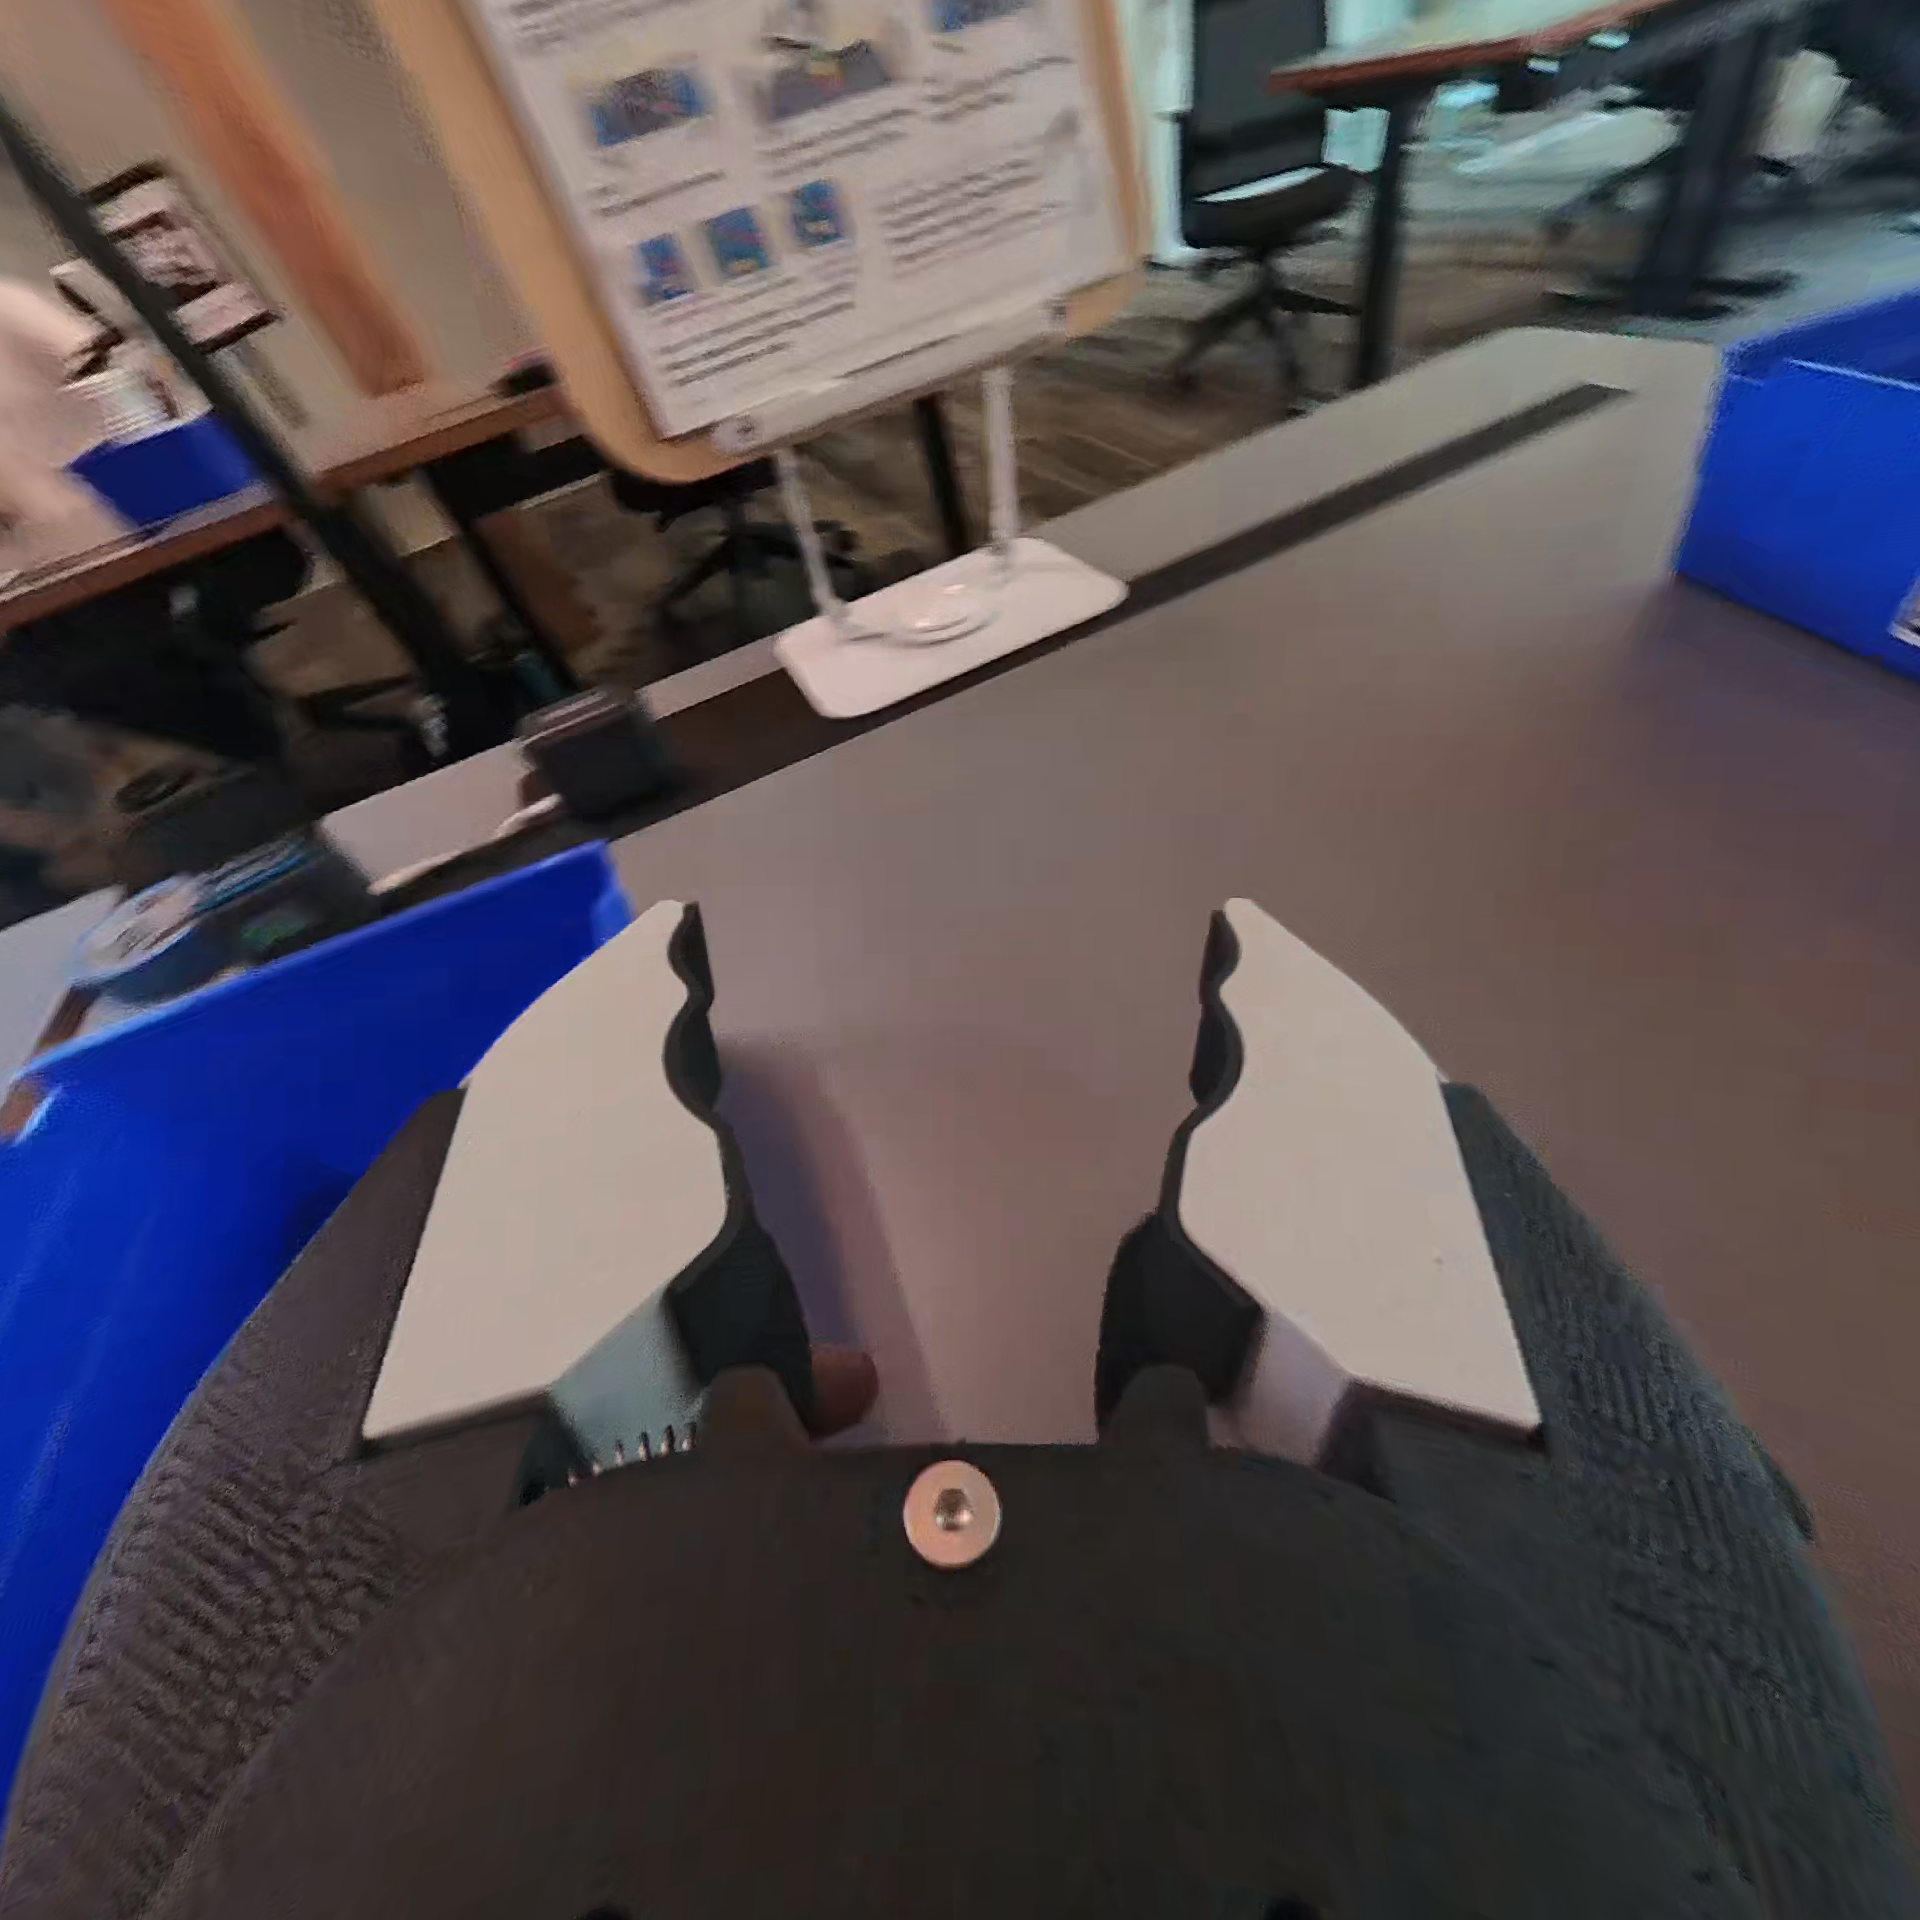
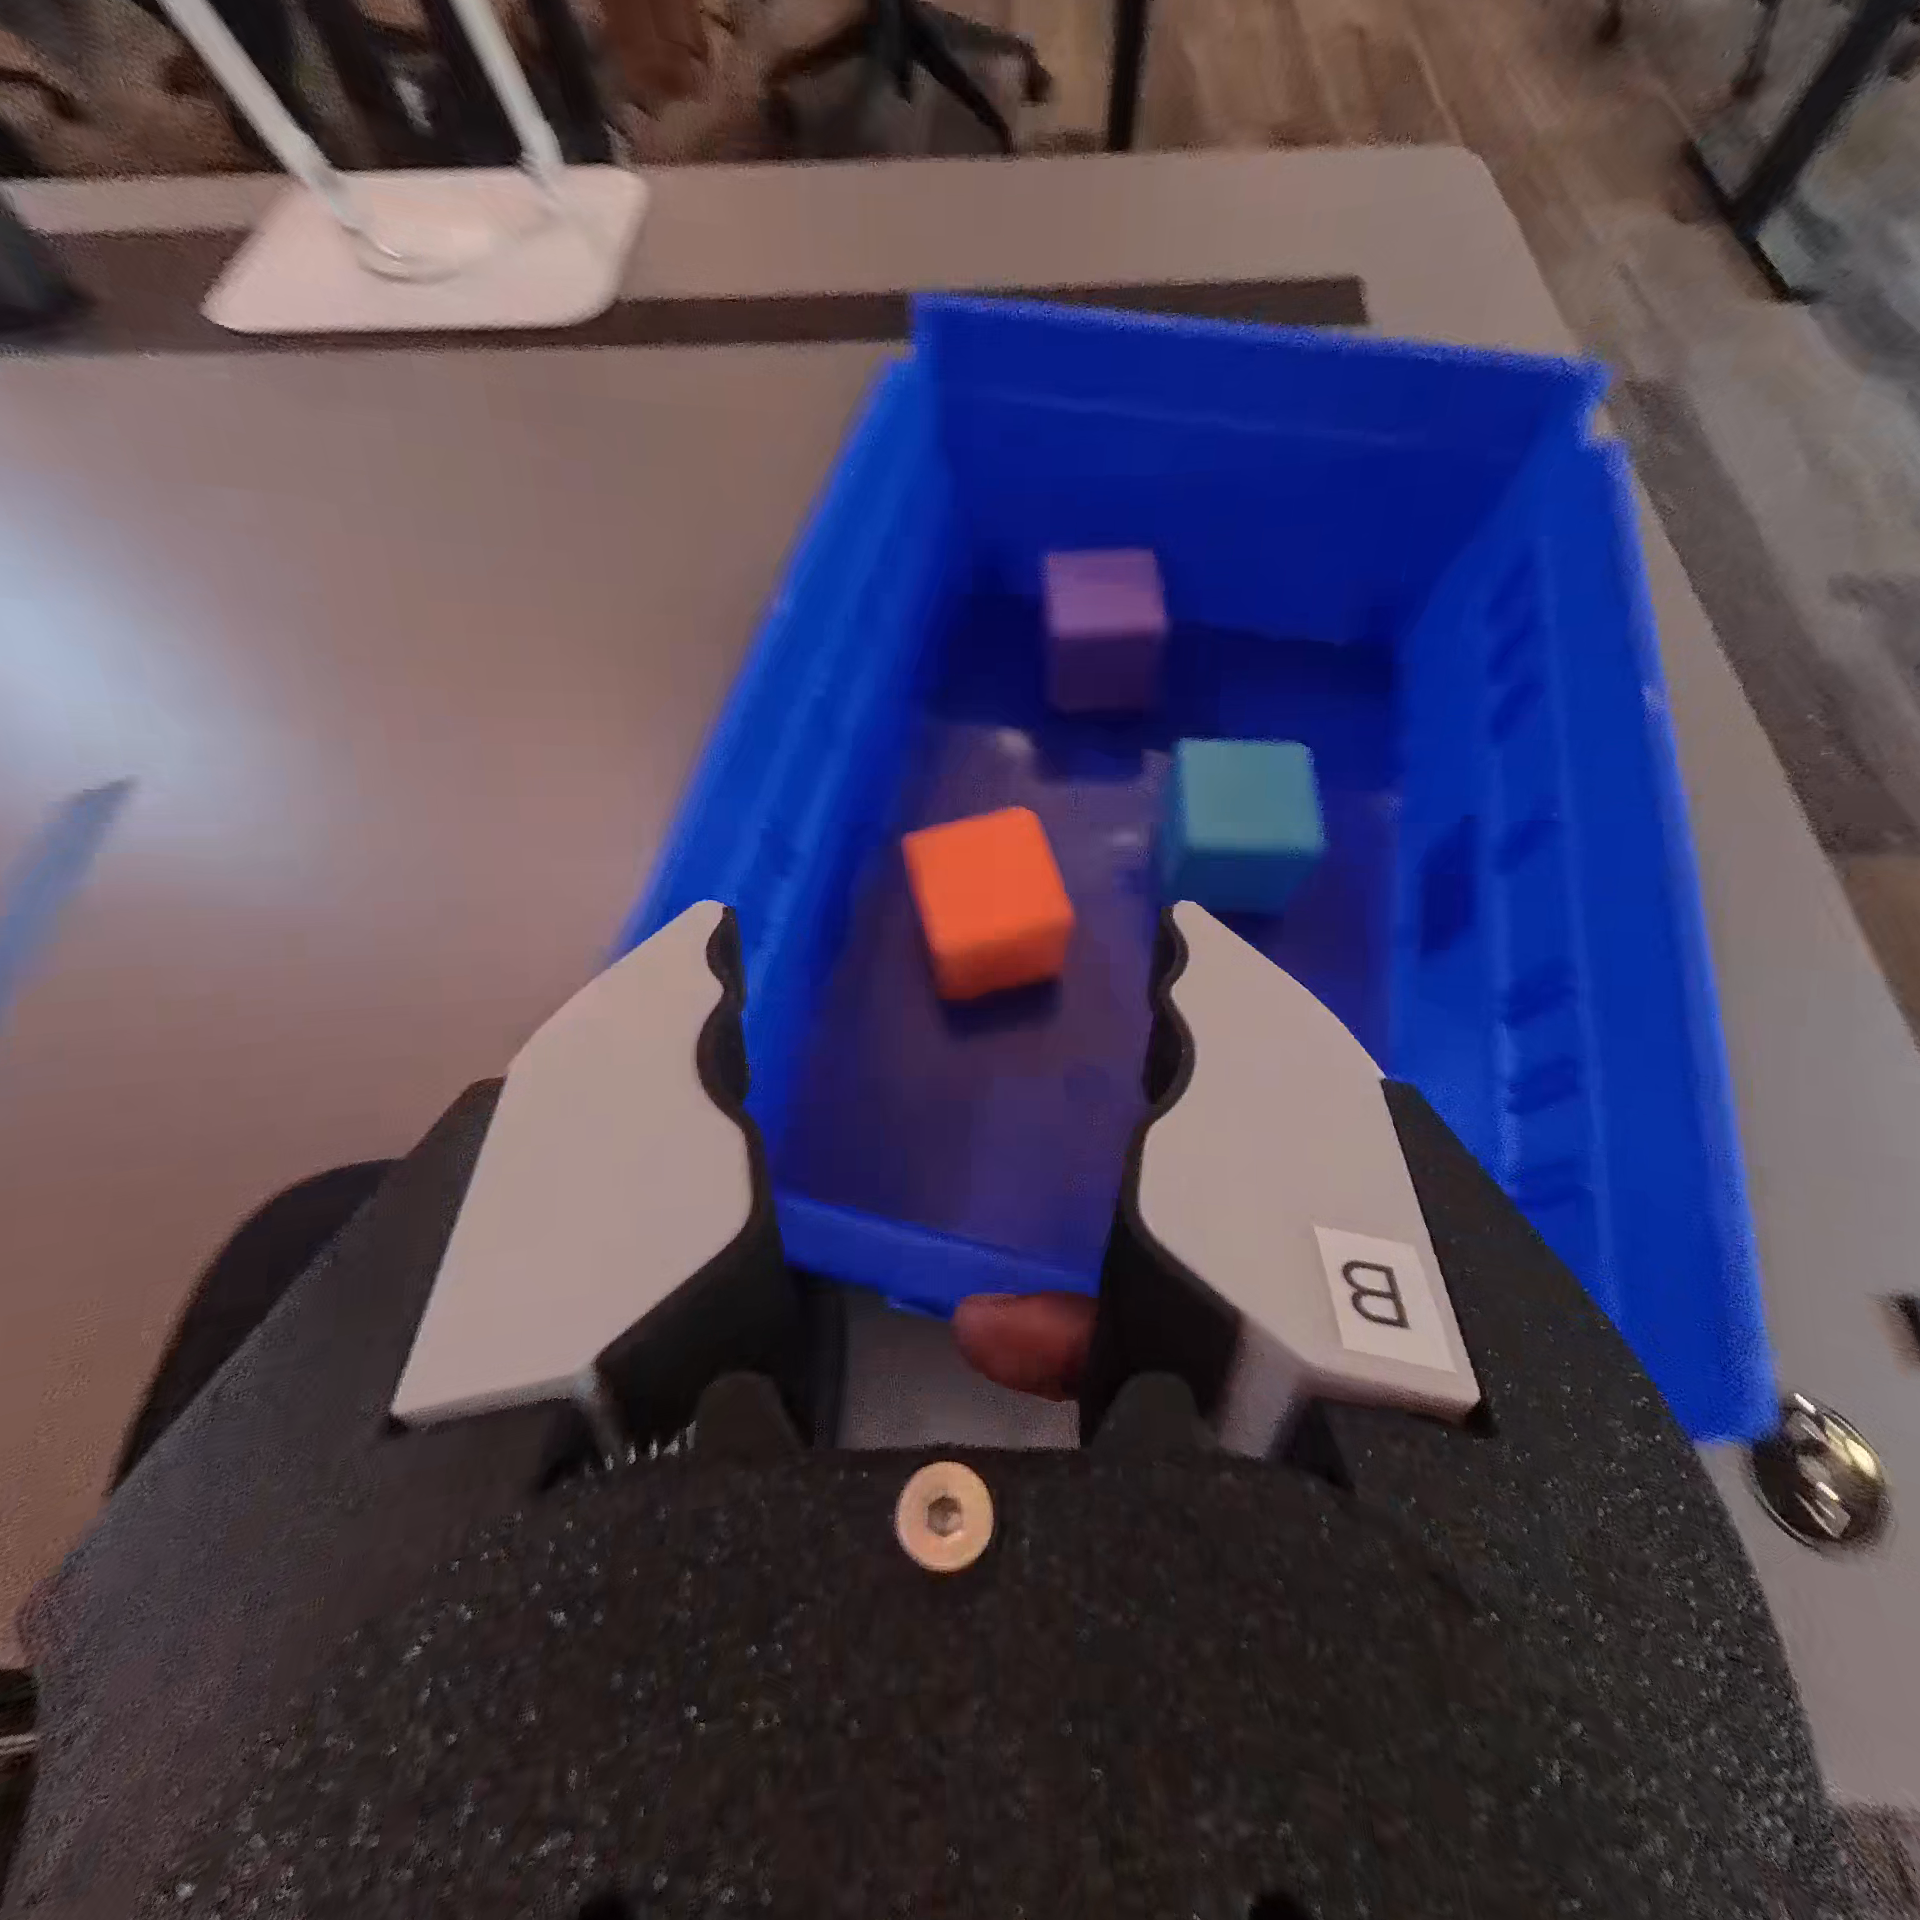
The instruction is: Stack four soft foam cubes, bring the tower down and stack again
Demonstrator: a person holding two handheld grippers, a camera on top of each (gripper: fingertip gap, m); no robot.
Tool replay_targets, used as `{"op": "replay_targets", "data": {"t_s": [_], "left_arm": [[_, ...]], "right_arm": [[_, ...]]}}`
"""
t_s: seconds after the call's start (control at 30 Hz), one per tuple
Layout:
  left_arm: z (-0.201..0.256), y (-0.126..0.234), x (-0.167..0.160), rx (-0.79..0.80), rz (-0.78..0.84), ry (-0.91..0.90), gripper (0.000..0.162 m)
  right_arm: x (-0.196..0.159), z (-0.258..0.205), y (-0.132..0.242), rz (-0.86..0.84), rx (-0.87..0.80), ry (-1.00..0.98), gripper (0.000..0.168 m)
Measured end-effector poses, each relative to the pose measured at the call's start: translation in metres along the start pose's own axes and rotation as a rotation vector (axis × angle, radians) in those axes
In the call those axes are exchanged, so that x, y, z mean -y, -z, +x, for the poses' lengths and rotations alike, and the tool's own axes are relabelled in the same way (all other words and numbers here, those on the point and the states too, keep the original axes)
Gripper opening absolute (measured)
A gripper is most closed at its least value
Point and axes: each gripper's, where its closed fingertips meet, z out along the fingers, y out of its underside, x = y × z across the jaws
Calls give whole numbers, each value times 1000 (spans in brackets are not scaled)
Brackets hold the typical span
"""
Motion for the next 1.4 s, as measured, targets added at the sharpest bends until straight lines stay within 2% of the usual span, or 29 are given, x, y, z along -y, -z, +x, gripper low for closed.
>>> {"op": "replay_targets", "data": {"t_s": [0.07, 0.17, 0.23, 0.33, 0.4, 0.43, 0.47, 0.77, 1.03, 1.23, 1.4], "left_arm": [[-25, 29, -20, 106, -66, 81, 80], [-44, 57, -62, 180, -220, 149, 71], [-52, 66, -85, 214, -284, 152, 67], [-49, 66, -121, 184, -392, 144, 59], [-45, 62, -137, 146, -430, 136, 39], [-44, 60, -141, 130, -428, 135, 20], [-48, 60, -142, 143, -416, 127, 9], [-64, 43, -141, 23, -389, -144, 8], [-68, 8, -132, -216, -230, -166, 7], [-62, -22, -123, -407, -162, -166, 7], [-54, -47, -115, -520, -129, -218, 7]], "right_arm": [[-1, -23, -6, -31, 47, 23, 72], [-23, -42, -24, -178, 33, 121, 76], [-36, -46, -35, -243, -5, 166, 74], [-51, -51, -45, -297, -20, 187, 66], [-56, -53, -48, -301, -16, 206, 52], [-56, -56, -48, -290, -2, 219, 42], [-55, -59, -49, -276, 11, 226, 29], [-57, -59, -49, -268, 87, 368, 24], [-58, -64, -45, -174, 270, 461, 18], [-58, -69, -41, -100, 460, 649, 7], [-63, -81, -32, -41, 739, 717, 5]]}}
